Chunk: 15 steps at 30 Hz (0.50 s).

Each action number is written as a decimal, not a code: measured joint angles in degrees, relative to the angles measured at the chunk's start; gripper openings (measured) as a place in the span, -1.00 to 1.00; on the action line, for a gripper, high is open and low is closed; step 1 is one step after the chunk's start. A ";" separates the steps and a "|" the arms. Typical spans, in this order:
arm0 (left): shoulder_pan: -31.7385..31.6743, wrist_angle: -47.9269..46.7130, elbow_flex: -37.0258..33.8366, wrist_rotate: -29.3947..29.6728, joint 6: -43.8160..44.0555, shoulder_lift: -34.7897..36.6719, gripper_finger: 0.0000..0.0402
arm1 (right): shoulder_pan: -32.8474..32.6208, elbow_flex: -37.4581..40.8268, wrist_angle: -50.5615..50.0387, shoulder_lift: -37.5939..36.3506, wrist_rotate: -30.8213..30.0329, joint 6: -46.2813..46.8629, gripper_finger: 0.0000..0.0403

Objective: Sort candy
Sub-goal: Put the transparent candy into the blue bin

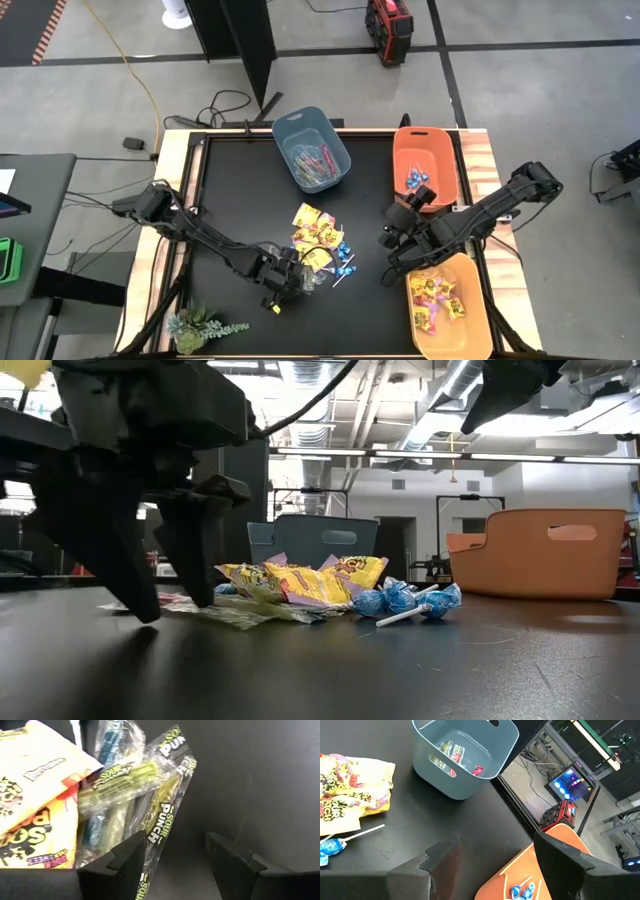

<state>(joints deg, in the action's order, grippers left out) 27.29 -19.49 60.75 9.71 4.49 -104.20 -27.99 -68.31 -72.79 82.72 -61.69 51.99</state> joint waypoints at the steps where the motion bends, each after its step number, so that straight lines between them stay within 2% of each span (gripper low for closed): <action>1: -0.07 0.04 0.00 0.15 0.03 0.00 0.00 | 0.00 0.00 0.02 0.00 0.00 -0.02 0.31; 15: -0.03 -0.82 2.23 -0.21 -1.11 0.07 0.00 | 0.00 0.00 0.00 0.00 0.04 -0.17 0.31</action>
<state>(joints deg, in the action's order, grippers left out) 27.26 -20.31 62.98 9.50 3.38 -104.14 -27.99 -68.31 -72.79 82.72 -61.65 51.82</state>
